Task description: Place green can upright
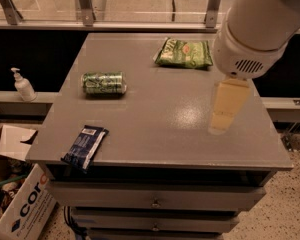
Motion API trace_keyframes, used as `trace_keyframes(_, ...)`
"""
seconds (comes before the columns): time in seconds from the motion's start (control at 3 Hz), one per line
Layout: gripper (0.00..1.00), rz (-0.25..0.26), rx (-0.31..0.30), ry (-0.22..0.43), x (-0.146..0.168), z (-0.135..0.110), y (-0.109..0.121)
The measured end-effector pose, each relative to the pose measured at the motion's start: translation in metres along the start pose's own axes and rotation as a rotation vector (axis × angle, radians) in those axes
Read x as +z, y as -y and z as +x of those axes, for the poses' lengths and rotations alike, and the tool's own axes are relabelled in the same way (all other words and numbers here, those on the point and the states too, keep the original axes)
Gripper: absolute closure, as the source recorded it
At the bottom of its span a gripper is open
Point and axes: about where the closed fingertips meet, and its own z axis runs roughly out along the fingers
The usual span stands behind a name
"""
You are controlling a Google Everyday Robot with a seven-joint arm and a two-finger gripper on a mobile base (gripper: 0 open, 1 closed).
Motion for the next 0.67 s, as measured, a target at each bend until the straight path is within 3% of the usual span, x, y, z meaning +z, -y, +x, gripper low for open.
trace_keyframes(0.33,0.0,-0.026,-0.023,-0.012,0.018,-0.034,0.004)
trace_keyframes(0.67,0.0,-0.085,-0.054,-0.007,0.046,-0.095,0.009)
